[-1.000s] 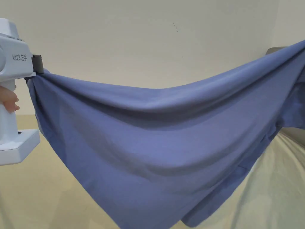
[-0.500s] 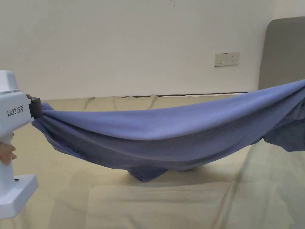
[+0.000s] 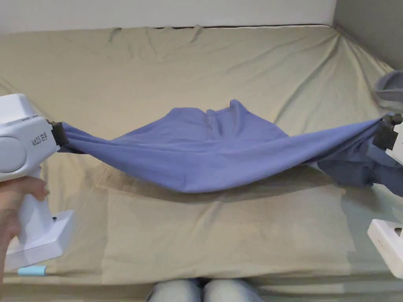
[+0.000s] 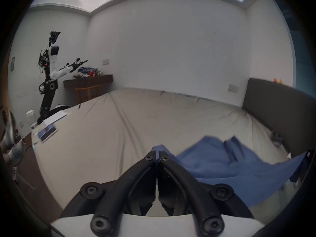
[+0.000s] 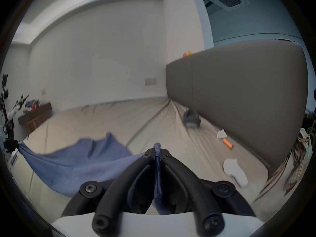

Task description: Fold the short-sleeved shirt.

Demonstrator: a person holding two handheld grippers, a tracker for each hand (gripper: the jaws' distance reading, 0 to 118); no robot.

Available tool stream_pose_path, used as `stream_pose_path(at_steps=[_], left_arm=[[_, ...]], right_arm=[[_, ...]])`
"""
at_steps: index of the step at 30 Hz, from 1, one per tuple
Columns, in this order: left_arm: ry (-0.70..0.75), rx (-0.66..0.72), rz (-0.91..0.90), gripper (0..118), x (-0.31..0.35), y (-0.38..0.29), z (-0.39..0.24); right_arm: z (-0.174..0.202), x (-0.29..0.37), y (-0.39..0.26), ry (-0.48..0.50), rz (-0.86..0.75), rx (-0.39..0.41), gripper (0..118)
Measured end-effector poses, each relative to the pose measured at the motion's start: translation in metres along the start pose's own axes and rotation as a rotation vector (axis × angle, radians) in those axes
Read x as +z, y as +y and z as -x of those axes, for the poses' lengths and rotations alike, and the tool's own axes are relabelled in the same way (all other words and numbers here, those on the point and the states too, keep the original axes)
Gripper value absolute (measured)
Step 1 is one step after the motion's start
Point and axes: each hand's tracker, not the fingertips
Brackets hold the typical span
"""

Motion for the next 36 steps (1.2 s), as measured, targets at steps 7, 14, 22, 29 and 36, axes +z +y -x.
stream_pose_path(at_steps=[7,14,22,29,36], left_arm=[[-0.008,-0.101,0.061,0,0.031,-0.056,-0.001],[0.094,0.067,0.055,78,0.029,-0.048,0.028],[-0.042,0.047,0.018,111,0.053,-0.02,0.025],[-0.083,-0.016,0.094,0,0.033,-0.007,0.005],[-0.022,-0.112,0.197,54,-0.029,-0.031,0.004]], right_arm=[[-0.009,0.016,-0.054,-0.003,0.178,0.007,4],[-0.018,0.014,-0.066,0.005,0.228,-0.019,86],[0.013,0.037,-0.016,0.125,0.036,-0.025,113],[0.051,0.017,0.017,0.263,-0.006,0.033,0],[0.074,-0.038,0.025,0.369,-0.047,-0.012,0]])
